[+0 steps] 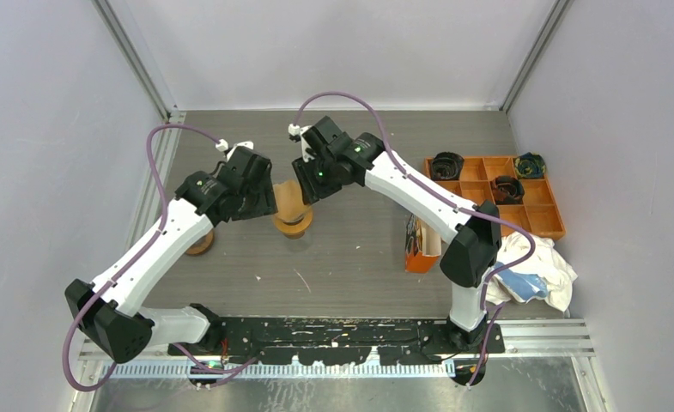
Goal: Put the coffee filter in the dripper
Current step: Place the coffee filter in the coffee dripper.
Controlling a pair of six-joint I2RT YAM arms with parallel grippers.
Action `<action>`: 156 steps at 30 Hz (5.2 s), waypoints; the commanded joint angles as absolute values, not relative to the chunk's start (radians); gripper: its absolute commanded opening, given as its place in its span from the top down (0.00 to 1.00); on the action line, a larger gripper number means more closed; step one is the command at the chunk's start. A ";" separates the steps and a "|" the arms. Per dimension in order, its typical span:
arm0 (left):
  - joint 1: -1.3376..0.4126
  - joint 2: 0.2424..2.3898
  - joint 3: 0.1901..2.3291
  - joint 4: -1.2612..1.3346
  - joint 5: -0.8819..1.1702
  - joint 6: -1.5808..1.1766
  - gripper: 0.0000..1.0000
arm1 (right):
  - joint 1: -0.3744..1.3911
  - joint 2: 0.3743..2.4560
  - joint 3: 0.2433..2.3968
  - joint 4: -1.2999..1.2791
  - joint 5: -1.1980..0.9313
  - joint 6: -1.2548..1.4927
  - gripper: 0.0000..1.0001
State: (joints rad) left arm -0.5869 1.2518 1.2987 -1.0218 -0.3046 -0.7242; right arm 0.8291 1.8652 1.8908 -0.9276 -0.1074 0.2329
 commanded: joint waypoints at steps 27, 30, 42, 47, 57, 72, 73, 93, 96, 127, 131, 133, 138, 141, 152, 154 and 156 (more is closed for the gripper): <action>-0.504 1.186 1.264 -0.864 -0.123 -0.696 0.08 | 0.830 1.801 1.837 -0.817 -0.115 0.198 0.54; -0.496 1.220 1.273 -0.858 -0.110 -0.688 0.07 | 0.831 1.799 1.836 -0.818 -0.114 0.199 0.54; -0.466 1.313 1.244 -0.830 -0.145 -0.691 0.08 | 0.831 1.805 1.822 -0.812 -0.114 0.195 0.54; -0.462 1.315 1.213 -0.830 -0.163 -0.706 0.09 | 0.830 1.804 1.806 -0.806 -0.101 0.192 0.53; -0.460 1.289 1.183 -0.804 -0.142 -0.719 0.09 | 0.830 1.773 1.807 -0.790 -0.107 0.196 0.52; -0.460 1.278 1.206 -0.807 -0.122 -0.723 0.07 | 0.830 1.728 1.786 -0.738 -0.129 0.191 0.41; -0.460 1.252 1.209 -0.810 -0.122 -0.723 0.07 | 0.830 1.730 1.786 -0.737 -0.129 0.190 0.41; -0.459 1.225 1.176 -0.821 -0.133 -0.713 0.06 | 0.830 1.788 1.748 -0.733 -0.073 0.178 0.37; -0.460 1.235 1.163 -0.821 -0.136 -0.712 0.06 | 0.830 1.798 1.745 -0.733 -0.068 0.175 0.38; -0.460 1.139 1.120 -0.769 -0.135 -0.727 0.01 | 0.830 1.810 1.733 -0.726 -0.063 0.159 0.37; -0.457 1.129 1.111 -0.726 -0.105 -0.718 0.01 | 0.830 1.810 1.736 -0.726 -0.063 0.158 0.38; -0.457 1.137 1.110 -0.700 -0.086 -0.713 0.01 | 0.830 1.809 1.736 -0.726 -0.064 0.159 0.38; -0.455 1.179 1.117 -0.658 -0.063 -0.708 0.01 | 0.831 1.810 1.735 -0.726 -0.066 0.159 0.38; -0.450 1.211 1.128 -0.646 -0.057 -0.705 0.01 | 0.831 1.810 1.734 -0.726 -0.068 0.160 0.38; -0.422 1.262 1.141 -0.657 -0.111 -0.714 0.01 | 0.833 1.809 1.728 -0.726 -0.071 0.160 0.38; -0.417 1.262 1.137 -0.662 -0.122 -0.726 0.01 | 0.833 1.806 1.722 -0.723 -0.069 0.160 0.38; -0.416 1.261 1.136 -0.671 -0.131 -0.733 0.01 | 0.833 1.804 1.720 -0.721 -0.068 0.162 0.38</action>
